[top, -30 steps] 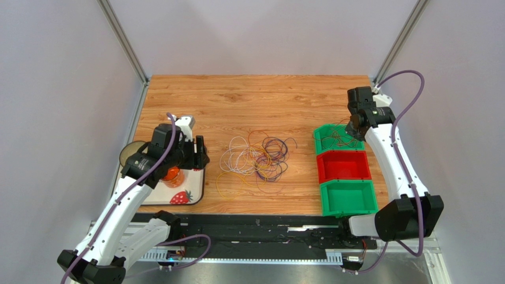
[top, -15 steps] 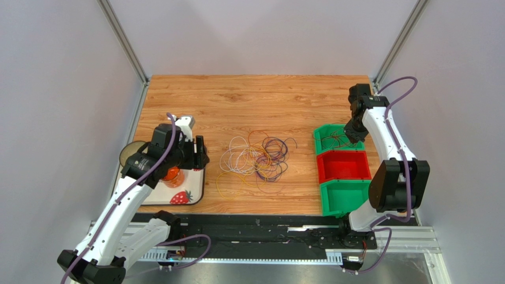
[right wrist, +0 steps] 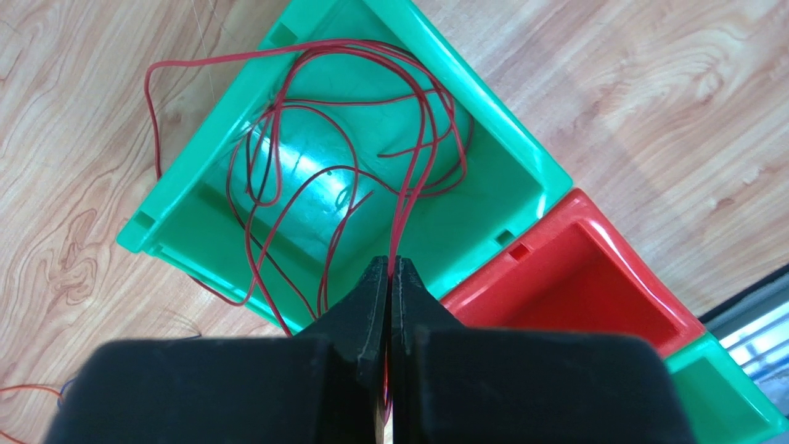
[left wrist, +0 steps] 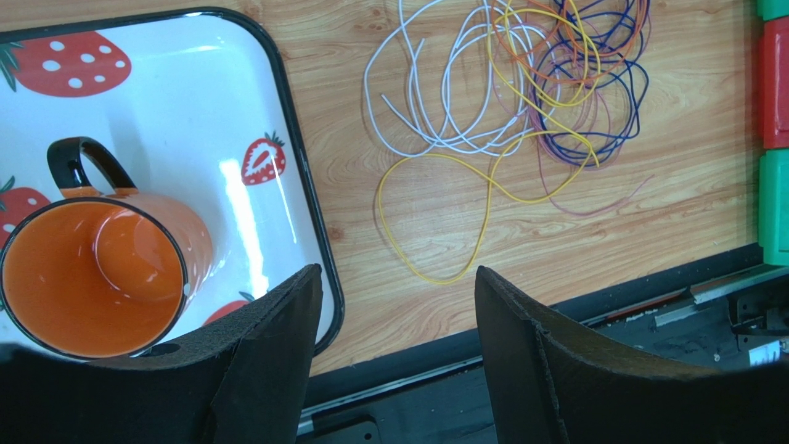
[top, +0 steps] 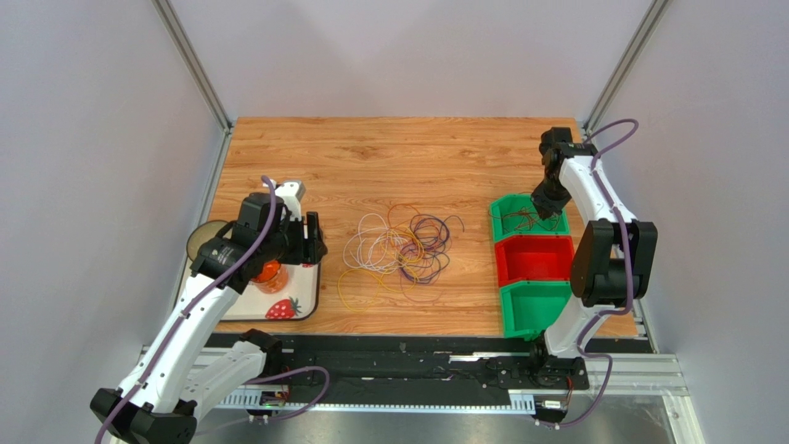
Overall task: Untangle the cables
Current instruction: Place the cable in the bin.
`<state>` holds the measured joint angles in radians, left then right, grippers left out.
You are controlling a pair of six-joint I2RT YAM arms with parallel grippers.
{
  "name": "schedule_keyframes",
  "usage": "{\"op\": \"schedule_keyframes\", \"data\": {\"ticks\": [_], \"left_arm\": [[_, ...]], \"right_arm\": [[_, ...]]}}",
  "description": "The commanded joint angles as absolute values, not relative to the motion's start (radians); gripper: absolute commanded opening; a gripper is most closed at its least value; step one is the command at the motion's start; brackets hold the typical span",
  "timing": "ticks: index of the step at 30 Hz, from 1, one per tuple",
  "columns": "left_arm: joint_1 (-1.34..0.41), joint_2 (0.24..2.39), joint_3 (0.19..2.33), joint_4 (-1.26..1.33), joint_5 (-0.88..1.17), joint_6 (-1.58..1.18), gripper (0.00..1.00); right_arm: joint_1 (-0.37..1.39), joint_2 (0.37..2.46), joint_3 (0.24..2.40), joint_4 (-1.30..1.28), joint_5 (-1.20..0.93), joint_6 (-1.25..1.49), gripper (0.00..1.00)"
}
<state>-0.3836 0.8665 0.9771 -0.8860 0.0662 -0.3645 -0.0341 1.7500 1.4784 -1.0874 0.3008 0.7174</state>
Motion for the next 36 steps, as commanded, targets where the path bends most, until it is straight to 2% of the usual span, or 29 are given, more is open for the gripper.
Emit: {"op": "schedule_keyframes", "data": {"ticks": [1, 13, 15, 16, 19, 25, 30, 36], "left_arm": [[-0.377, 0.867, 0.982, -0.868, 0.058, -0.354, 0.7], [-0.377, 0.867, 0.982, -0.868, 0.055, -0.354, 0.7], [-0.377, 0.867, 0.982, -0.868, 0.054, -0.354, 0.7], [-0.377, 0.865, 0.983, -0.87, 0.052, -0.354, 0.7], [-0.377, 0.862, 0.983, -0.87, 0.051, -0.356, 0.7], [-0.377, 0.853, 0.982, -0.87, 0.049, -0.357, 0.7], [-0.377, 0.853, 0.983, -0.87, 0.046, -0.356, 0.7], [-0.377, 0.854, 0.983, -0.871, 0.04, -0.357, 0.71]], "right_arm": [[-0.037, 1.779, 1.487, -1.005, 0.276, 0.729, 0.0], [-0.034, 1.737, 1.459, -0.959, 0.226, 0.634, 0.01], [-0.034, 1.707, 1.457, -0.959, 0.215, 0.626, 0.1], [-0.034, 1.695, 1.456, -0.96, 0.21, 0.623, 0.2], [-0.034, 1.661, 1.456, -0.966, 0.206, 0.614, 0.34], [-0.034, 1.611, 1.47, -1.002, 0.216, 0.595, 0.46], [-0.025, 1.556, 1.488, -1.008, 0.184, 0.588, 0.45], [0.063, 1.436, 1.451, -0.889, 0.077, 0.532, 0.39]]}}
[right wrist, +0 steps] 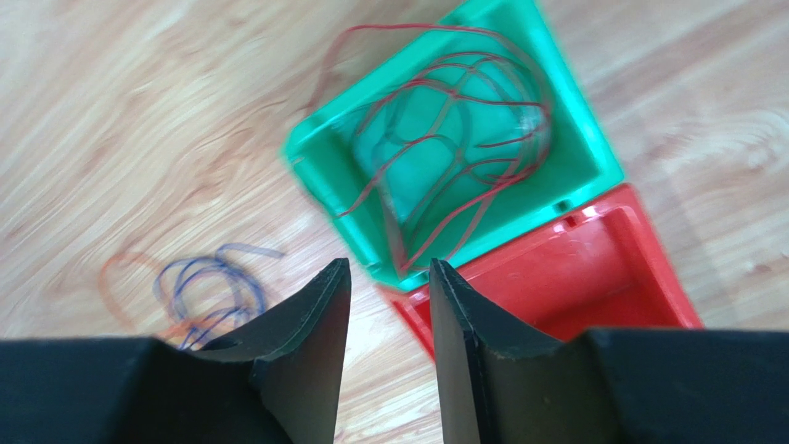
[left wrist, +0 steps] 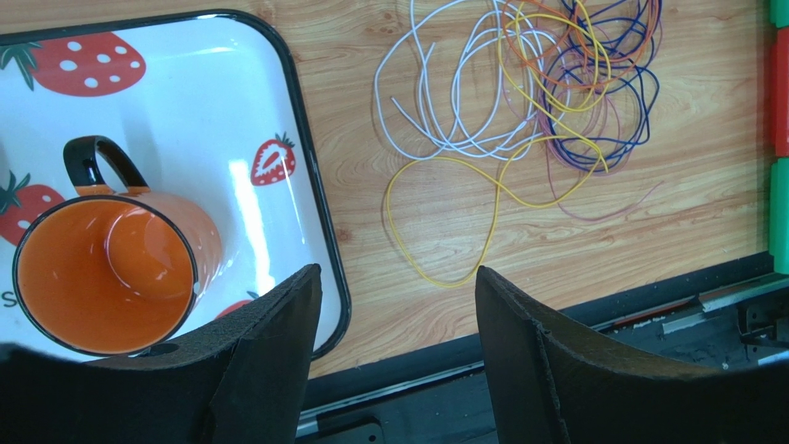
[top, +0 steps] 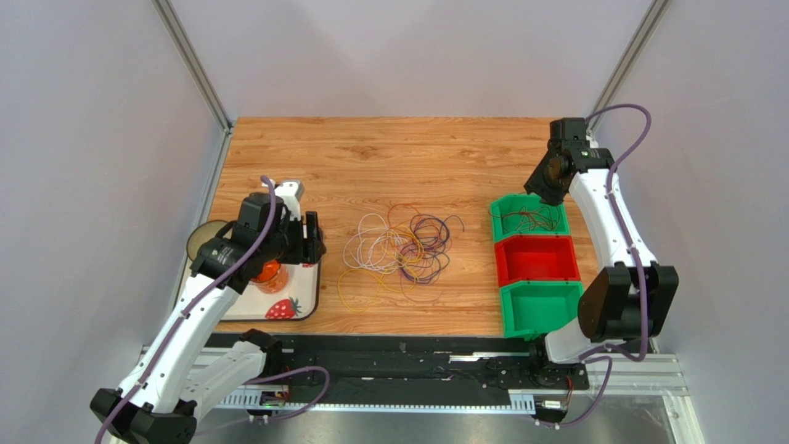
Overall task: Untangle the cables
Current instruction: Place the cable in the bin, then pick up the cable from the cable.
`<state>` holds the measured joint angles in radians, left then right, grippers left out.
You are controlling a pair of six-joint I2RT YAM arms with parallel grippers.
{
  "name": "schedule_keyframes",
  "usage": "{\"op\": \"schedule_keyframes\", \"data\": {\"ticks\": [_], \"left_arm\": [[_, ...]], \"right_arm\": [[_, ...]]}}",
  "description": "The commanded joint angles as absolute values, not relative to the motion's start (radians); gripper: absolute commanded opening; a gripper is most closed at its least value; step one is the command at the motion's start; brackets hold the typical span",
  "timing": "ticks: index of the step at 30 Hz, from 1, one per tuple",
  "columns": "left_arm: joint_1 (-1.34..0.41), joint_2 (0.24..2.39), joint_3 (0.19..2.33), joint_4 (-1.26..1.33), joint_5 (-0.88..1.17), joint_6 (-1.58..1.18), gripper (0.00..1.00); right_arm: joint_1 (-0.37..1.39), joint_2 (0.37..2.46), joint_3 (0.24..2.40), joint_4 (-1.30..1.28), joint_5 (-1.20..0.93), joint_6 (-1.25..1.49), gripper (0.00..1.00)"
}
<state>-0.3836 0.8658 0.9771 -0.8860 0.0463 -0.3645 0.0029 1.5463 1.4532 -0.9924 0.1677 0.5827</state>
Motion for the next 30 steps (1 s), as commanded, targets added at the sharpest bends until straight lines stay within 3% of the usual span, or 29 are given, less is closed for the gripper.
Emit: {"op": "schedule_keyframes", "data": {"ticks": [1, 8, 16, 30], "left_arm": [[-0.377, 0.854, 0.982, -0.871, 0.037, -0.357, 0.71], [-0.377, 0.888, 0.989, -0.876, 0.025, -0.37, 0.71], [-0.387, 0.966, 0.942, -0.697, 0.164, -0.498, 0.68], [-0.48, 1.487, 1.144, -0.509, 0.002, -0.514, 0.63]], "right_arm": [[0.087, 1.422, 1.428, -0.87, 0.042, 0.513, 0.37], [0.212, 1.381, 1.335, -0.784, -0.087, 0.437, 0.36], [0.394, 1.304, 1.203, -0.637, -0.144, 0.414, 0.49], [0.503, 1.206, 1.063, -0.637, -0.176, 0.422, 0.49]]}}
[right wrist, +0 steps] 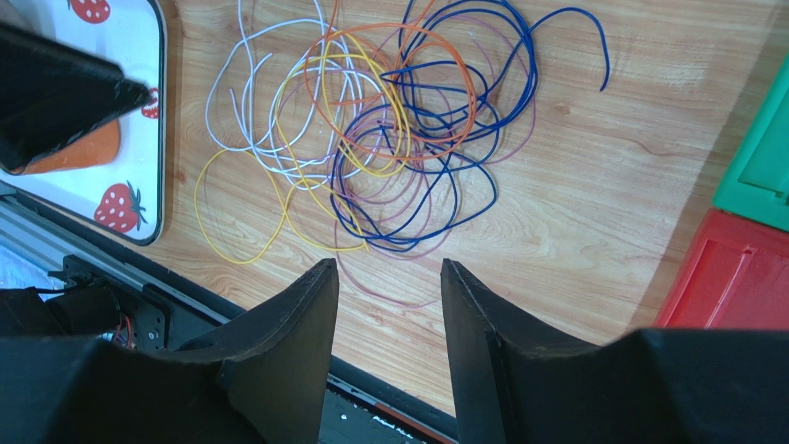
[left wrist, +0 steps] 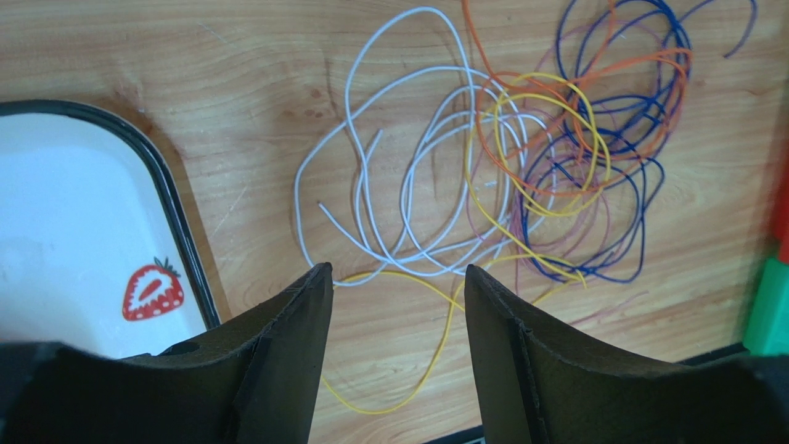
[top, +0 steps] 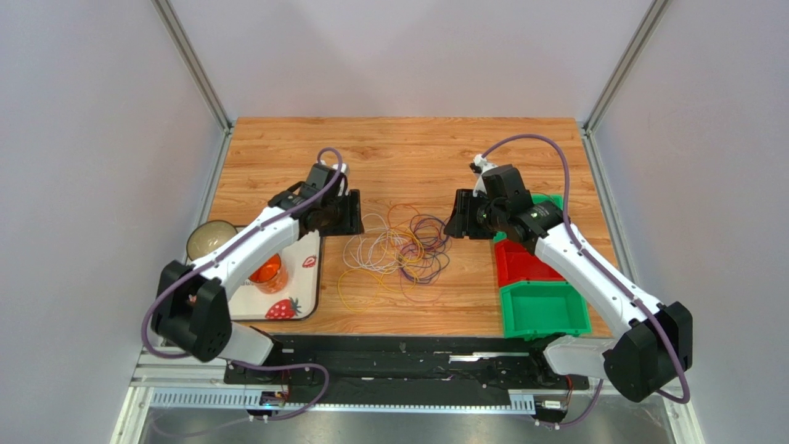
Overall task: Untangle the cables
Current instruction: Pick up the cable from the cable.
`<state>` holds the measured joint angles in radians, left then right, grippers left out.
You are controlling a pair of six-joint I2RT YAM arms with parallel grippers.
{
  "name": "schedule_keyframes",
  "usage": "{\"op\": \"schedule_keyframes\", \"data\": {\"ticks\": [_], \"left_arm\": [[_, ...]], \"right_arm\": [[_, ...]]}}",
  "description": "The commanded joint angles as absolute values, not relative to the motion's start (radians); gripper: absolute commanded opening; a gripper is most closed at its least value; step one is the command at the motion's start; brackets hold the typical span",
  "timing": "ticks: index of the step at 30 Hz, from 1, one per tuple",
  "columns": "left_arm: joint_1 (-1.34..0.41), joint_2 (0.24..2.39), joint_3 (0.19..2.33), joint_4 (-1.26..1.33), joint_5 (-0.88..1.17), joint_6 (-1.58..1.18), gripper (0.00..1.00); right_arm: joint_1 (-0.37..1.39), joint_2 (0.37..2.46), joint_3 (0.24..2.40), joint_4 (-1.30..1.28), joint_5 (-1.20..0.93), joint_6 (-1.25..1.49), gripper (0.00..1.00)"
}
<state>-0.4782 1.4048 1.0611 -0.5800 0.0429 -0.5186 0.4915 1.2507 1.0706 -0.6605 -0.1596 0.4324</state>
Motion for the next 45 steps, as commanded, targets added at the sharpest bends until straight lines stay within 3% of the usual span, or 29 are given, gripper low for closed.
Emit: {"op": "schedule_keyframes", "data": {"ticks": [1, 18, 22, 28, 33, 45], "left_arm": [[-0.479, 1.511, 1.155, -0.508, -0.036, -0.511, 0.63], [-0.479, 1.865, 1.35, -0.489, -0.094, -0.431, 0.62], [-0.479, 1.904, 1.361, -0.485, -0.091, -0.423, 0.58], [-0.479, 1.936, 1.359, -0.463, -0.072, -0.422, 0.42], [-0.479, 1.934, 1.364, -0.457, -0.066, -0.413, 0.0], [-0.479, 1.775, 1.393, -0.52, -0.061, -0.416, 0.0]], "right_arm": [[0.505, 1.203, 1.063, -0.643, -0.175, 0.42, 0.49], [0.515, 1.178, 1.034, -0.663, -0.179, 0.411, 0.49], [0.515, 1.155, 1.012, -0.661, -0.166, 0.41, 0.49], [0.515, 1.166, 1.009, -0.667, -0.164, 0.407, 0.48], [0.515, 1.18, 1.015, -0.666, -0.163, 0.405, 0.49], [0.518, 1.178, 1.052, -0.66, -0.187, 0.411, 0.48]]}}
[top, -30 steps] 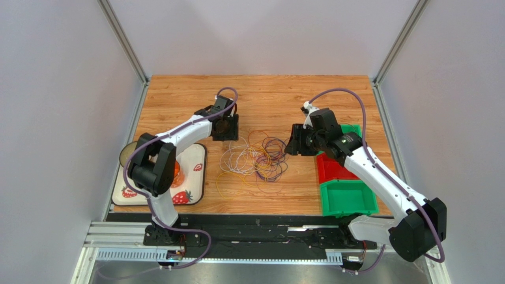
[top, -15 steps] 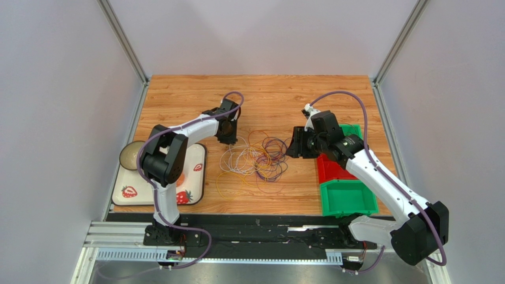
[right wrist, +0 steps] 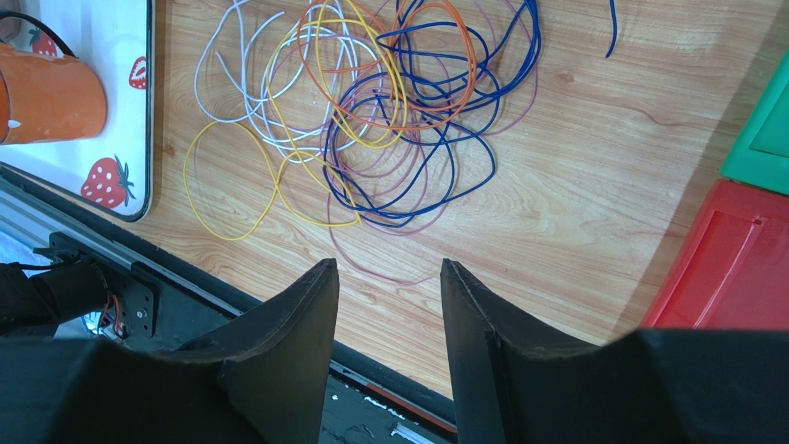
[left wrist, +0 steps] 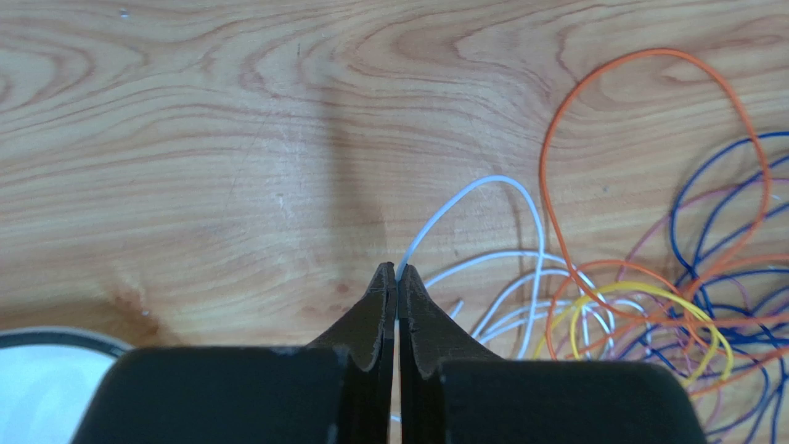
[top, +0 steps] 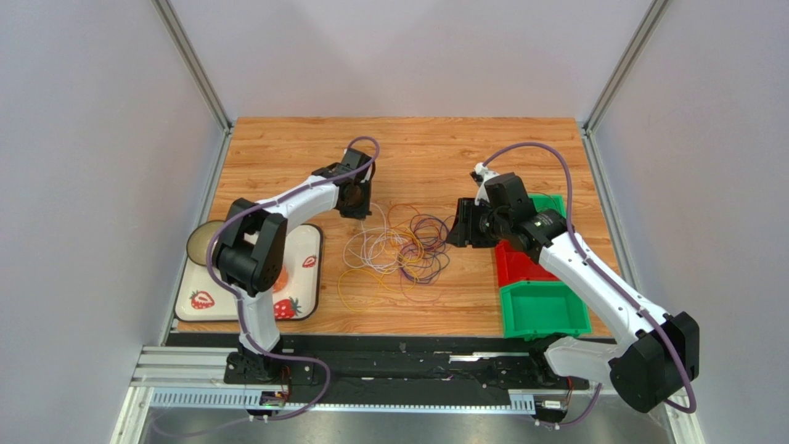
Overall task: Untangle the cables
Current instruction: Pick up the cable from the cable.
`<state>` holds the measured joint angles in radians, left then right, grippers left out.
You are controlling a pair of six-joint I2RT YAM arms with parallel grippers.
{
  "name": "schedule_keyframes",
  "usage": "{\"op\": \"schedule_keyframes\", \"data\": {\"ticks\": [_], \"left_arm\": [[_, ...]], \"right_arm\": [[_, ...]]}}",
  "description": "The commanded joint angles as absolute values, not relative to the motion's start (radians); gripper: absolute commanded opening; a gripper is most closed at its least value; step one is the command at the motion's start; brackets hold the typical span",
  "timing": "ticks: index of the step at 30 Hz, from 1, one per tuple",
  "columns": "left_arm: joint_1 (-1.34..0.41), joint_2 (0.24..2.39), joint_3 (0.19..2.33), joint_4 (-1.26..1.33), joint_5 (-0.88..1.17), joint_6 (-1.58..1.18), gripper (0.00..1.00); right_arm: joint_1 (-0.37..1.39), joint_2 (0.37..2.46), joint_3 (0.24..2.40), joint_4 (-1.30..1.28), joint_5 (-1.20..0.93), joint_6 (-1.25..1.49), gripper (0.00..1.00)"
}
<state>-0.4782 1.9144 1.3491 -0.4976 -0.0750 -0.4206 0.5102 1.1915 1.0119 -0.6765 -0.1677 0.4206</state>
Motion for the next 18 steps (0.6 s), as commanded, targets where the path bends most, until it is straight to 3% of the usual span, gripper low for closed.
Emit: {"op": "schedule_keyframes", "data": {"ticks": [1, 12, 18], "left_arm": [[-0.479, 1.734, 1.402, -0.538, -0.058, -0.419, 0.0], [-0.479, 1.48, 1.649, -0.776, 0.052, -0.394, 0.0], [-0.479, 1.463, 2.0, -0.992, 0.116, -0.315, 0.0]], "right_arm": [[0.518, 1.171, 1.052, -0.655, -0.201, 0.411, 0.48], [0.518, 1.111, 1.088, -0.559, -0.333, 0.422, 0.48], [0.522, 1.005, 1.057, -0.404, -0.434, 0.437, 0.47]]}}
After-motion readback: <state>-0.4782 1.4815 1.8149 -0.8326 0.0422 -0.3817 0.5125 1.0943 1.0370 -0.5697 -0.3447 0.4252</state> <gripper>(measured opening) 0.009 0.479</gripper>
